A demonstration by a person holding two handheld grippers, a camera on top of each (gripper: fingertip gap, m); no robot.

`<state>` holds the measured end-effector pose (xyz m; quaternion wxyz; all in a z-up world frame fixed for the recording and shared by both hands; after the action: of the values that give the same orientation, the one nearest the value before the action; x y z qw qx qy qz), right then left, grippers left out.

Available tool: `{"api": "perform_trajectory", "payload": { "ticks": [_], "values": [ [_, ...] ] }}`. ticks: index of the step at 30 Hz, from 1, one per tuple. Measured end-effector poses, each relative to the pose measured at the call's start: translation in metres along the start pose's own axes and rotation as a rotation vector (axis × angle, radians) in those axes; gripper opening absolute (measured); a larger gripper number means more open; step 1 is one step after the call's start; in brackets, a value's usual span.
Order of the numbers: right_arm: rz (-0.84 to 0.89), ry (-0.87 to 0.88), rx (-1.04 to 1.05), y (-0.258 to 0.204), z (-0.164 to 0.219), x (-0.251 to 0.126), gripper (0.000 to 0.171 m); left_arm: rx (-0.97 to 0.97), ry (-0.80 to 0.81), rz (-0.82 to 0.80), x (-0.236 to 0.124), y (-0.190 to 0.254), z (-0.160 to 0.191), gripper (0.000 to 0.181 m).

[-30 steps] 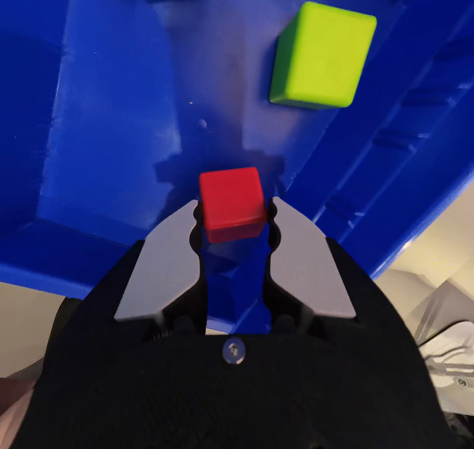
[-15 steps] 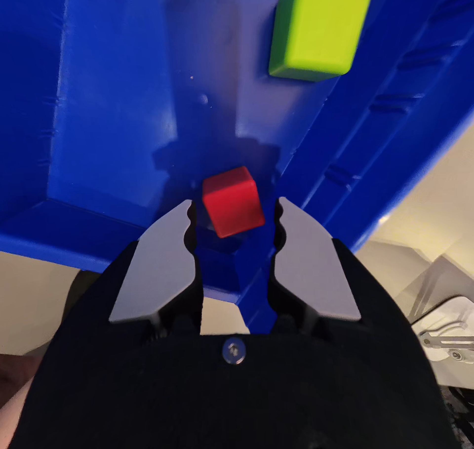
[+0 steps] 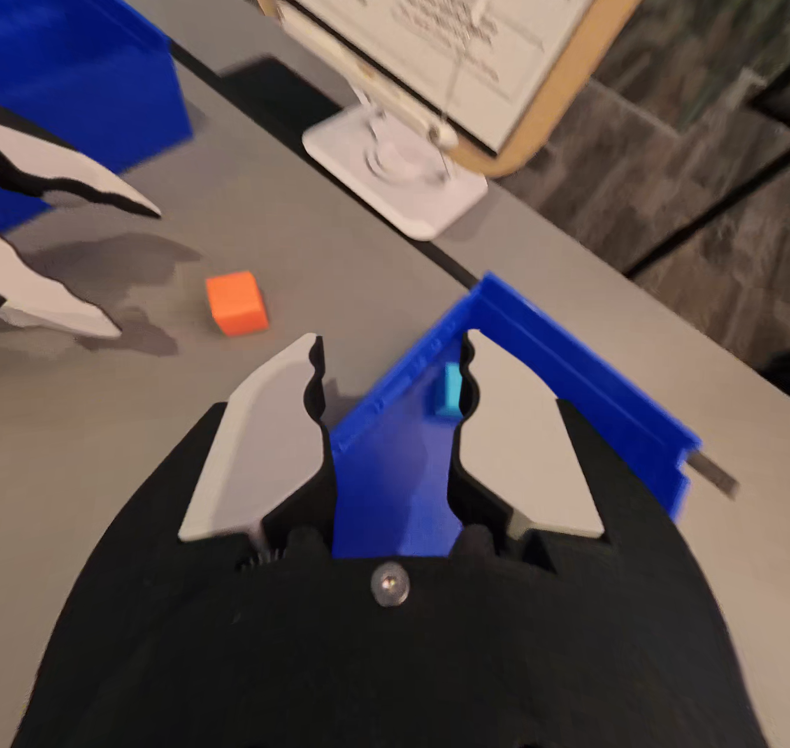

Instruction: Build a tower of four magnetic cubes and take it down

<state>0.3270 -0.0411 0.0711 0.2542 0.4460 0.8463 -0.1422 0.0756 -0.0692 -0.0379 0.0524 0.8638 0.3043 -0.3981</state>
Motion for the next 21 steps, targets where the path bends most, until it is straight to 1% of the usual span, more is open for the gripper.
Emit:
{"api": "perform_trajectory", "payload": {
  "ticks": [2, 4, 7, 9, 13, 15, 20, 21],
  "values": [
    [-0.069, 0.086, 0.004, -0.017, -0.011, 0.012, 0.064, 0.023, -0.021, 0.031, -0.025, -0.005, -0.001, 0.104],
    [-0.162, 0.136, 0.021, -0.041, -0.017, 0.031, 0.066, 0.047, -0.051, 0.041, -0.050, -0.009, -0.001, 0.107],
    [-0.257, 0.110, 0.036, -0.079, -0.011, 0.071, 0.069, 0.056, -0.038, 0.022, -0.087, -0.018, -0.001, 0.102],
    [-0.251, 0.035, -0.008, -0.101, 0.002, 0.100, 0.070, 0.049, 0.026, -0.016, -0.114, -0.027, -0.003, 0.103],
    [-0.129, -0.133, -0.137, -0.127, 0.033, 0.143, 0.073, 0.014, 0.143, -0.108, -0.168, -0.046, 0.000, 0.100],
    [-0.095, -0.184, -0.169, -0.133, 0.044, 0.155, 0.073, 0.002, 0.178, -0.161, -0.192, -0.054, 0.007, 0.097],
    [-0.121, -0.246, -0.153, -0.132, 0.062, 0.175, 0.066, -0.039, 0.247, -0.219, -0.237, -0.066, 0.023, 0.095],
    [-0.136, -0.258, -0.148, -0.131, 0.065, 0.178, 0.062, -0.047, 0.251, -0.235, -0.244, -0.067, 0.027, 0.095]
  ]
}}
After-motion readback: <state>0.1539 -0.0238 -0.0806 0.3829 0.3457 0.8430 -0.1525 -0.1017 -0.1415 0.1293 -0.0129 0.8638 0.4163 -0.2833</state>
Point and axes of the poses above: each gripper's, where its closed fingertips meet, x out along the fingers, z out of its underside, y = z × x across the jaws, the point moved 7 cm from there along -x, back along the fingers, and after that the axes turned 12 degrees about x, right-handed, at the moved point
